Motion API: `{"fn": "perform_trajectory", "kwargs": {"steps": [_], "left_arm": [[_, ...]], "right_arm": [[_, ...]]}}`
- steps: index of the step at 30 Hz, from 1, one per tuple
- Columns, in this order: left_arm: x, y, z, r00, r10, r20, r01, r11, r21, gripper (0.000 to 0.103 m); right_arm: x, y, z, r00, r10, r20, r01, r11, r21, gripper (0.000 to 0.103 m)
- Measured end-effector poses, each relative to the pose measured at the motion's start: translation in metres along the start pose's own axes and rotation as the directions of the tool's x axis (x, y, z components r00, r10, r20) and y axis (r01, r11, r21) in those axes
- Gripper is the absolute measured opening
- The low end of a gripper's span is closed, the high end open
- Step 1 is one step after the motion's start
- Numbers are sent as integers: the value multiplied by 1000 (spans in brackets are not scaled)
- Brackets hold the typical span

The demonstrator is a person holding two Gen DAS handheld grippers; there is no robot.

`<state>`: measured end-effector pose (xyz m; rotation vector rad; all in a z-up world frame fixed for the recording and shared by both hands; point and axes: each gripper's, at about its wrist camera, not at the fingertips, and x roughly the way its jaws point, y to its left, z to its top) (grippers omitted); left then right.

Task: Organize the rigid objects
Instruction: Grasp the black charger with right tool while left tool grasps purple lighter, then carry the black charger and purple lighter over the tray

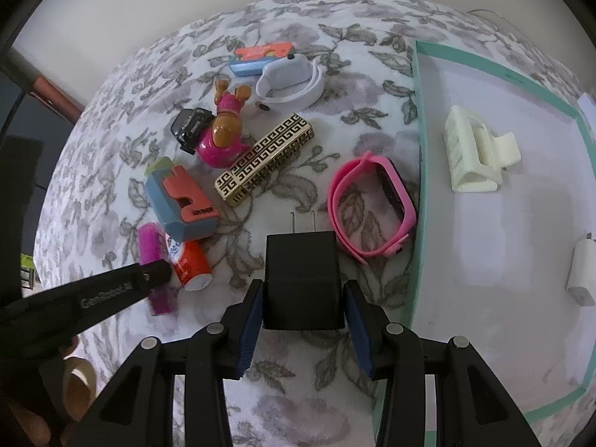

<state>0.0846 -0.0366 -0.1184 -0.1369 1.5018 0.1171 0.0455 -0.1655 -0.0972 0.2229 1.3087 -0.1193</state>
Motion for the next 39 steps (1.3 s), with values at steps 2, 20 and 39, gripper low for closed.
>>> {"fn": "perform_trajectory", "kwargs": {"steps": [2, 20, 39], "left_arm": [[-1, -2, -1, 1000, -2, 3, 2, 1000, 6, 21], [1, -8, 4, 1000, 3, 23, -4, 999, 42, 20], [-67, 32, 16, 981, -73, 181, 77, 997, -15, 20]], "right_arm": [[6, 3, 0, 1000, -28, -8, 27, 999, -21, 45], [8, 31, -11, 993, -120, -2, 119, 988, -95, 44], [-18, -14, 5, 991, 125, 47, -130, 982, 138, 44]]}}
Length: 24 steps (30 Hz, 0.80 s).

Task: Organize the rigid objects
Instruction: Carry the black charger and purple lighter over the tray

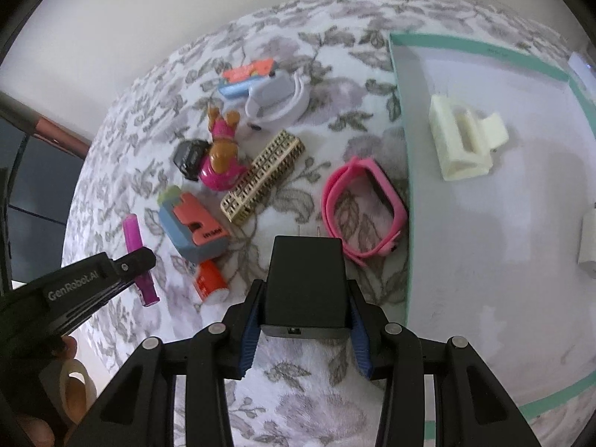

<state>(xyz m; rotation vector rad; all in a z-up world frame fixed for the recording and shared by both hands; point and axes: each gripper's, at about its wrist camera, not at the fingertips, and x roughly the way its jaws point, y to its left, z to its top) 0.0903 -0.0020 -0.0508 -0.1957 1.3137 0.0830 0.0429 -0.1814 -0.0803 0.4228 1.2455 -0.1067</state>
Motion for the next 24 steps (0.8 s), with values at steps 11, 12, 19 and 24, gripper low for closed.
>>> {"fn": "perform_trajectory", "kwargs": {"steps": [11, 12, 19, 24], "left_arm": [[-27, -5, -2, 996, -22, 87, 22, 1000, 0, 20], [-33, -6, -2, 994, -36, 103, 36, 999, 3, 20], [-60, -42, -6, 967, -134, 216, 121, 990, 72, 20], [-80, -85, -21, 940, -217, 263, 166, 965, 202, 20]], "right_arm": [[-40, -8, 10, 990, 26, 140, -29, 999, 18, 44], [-48, -7, 12, 985, 11, 170, -12, 1000, 7, 44], [-112, -24, 20, 907, -127, 401, 131, 991, 19, 44], [-138, -51, 24, 847, -217, 485, 207, 975, 76, 44]]}}
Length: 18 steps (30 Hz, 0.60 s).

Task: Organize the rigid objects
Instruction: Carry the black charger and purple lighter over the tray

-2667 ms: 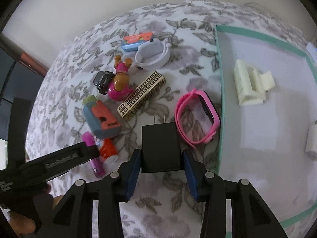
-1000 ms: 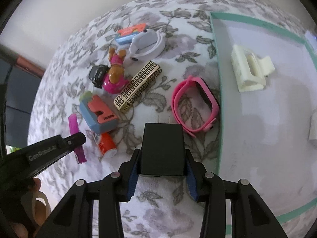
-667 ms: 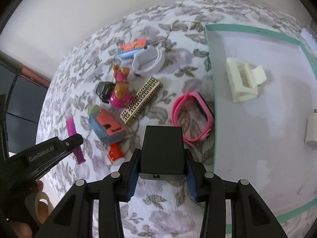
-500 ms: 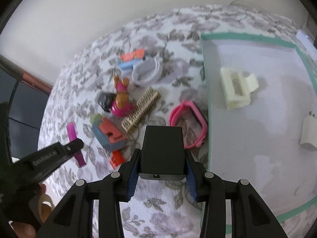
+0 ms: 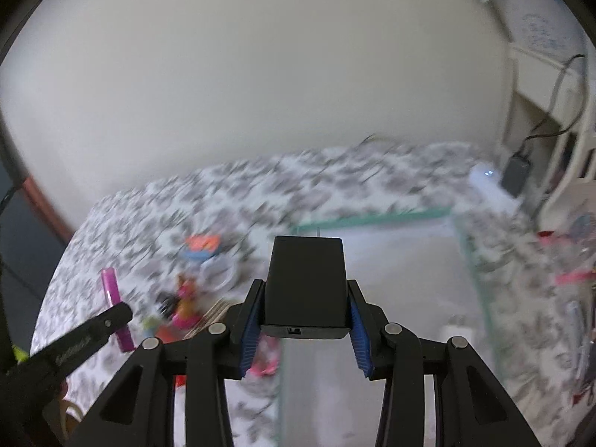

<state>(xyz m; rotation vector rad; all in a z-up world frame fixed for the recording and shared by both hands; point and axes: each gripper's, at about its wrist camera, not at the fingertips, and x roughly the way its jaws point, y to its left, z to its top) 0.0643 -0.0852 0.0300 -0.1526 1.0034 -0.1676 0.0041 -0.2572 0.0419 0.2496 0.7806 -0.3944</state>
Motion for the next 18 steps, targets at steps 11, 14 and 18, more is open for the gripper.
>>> {"fn": "perform_trajectory", "kwargs": {"steps": [11, 14, 18], "left_arm": [[14, -109, -39, 998, -70, -4, 67, 949, 307, 20], [32, -125, -56, 998, -48, -34, 57, 927, 370, 20], [52, -139, -77, 996, -5, -85, 41, 901, 432, 21]], "right_arm": [[16, -73, 3, 989, -146, 8, 145, 983, 109, 44], [36, -81, -6, 986, -159, -45, 163, 982, 99, 45], [61, -91, -22, 977, -171, -130, 183, 979, 85, 45]]}}
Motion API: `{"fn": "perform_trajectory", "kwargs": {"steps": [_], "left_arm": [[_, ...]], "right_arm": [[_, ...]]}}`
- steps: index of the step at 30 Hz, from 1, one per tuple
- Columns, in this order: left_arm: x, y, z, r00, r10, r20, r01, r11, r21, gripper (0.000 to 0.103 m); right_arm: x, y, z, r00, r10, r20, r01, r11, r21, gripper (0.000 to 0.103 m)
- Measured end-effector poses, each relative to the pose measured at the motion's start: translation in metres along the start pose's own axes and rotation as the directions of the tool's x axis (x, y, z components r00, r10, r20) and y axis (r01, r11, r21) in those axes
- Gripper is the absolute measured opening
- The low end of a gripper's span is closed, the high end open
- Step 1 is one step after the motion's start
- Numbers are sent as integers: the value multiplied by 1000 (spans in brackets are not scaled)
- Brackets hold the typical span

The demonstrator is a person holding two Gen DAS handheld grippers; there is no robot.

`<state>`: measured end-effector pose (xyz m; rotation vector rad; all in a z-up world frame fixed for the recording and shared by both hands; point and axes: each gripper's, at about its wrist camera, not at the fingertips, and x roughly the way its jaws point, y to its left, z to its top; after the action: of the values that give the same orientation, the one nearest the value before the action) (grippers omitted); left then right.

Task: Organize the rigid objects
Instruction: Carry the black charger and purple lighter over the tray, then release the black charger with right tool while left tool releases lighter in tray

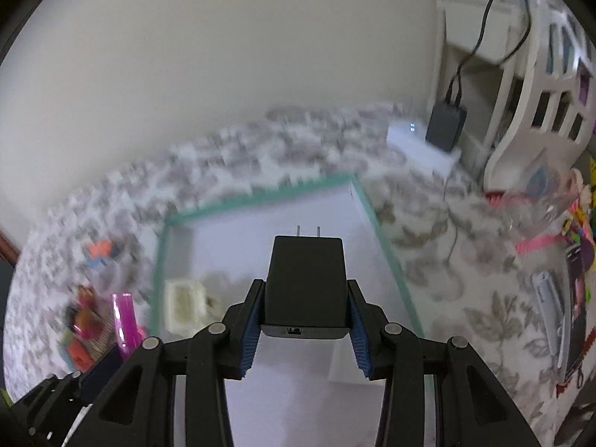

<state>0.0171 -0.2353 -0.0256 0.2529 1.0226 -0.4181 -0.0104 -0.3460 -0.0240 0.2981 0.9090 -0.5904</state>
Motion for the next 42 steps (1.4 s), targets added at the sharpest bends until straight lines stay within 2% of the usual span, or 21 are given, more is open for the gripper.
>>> {"fn": "perform_trajectory", "kwargs": {"steps": [7, 15, 21, 33, 37, 39, 41, 42], "left_arm": [[25, 4, -10, 998, 4, -66, -5, 1000, -13, 20], [36, 4, -15, 994, -15, -113, 13, 1000, -16, 21], [44, 13, -18, 989, -19, -145, 14, 999, -36, 21], [41, 13, -18, 992, -26, -127, 23, 999, -26, 22], [30, 16, -13, 995, -46, -86, 44, 999, -33, 35], [24, 20, -10, 996, -57, -63, 54, 997, -48, 38], [19, 23, -7, 997, -56, -43, 54, 997, -58, 38], [17, 25, -7, 998, -54, -33, 52, 997, -62, 38]], "right_arm": [[7, -9, -5, 1000, 5, -21, -4, 1000, 19, 44], [23, -4, -15, 997, -5, -79, 4, 1000, -14, 45], [23, 3, -17, 997, -13, -74, 9, 998, -61, 45], [26, 6, -21, 997, -9, -83, 3, 997, -74, 45], [22, 0, -17, 997, -4, -82, 1, 999, -35, 45], [15, -3, -13, 998, 0, -63, -1, 1000, -14, 48], [9, -6, -10, 999, -2, -42, 2, 1000, 4, 58], [6, -6, -9, 999, 0, -32, 0, 1000, 11, 60]]}}
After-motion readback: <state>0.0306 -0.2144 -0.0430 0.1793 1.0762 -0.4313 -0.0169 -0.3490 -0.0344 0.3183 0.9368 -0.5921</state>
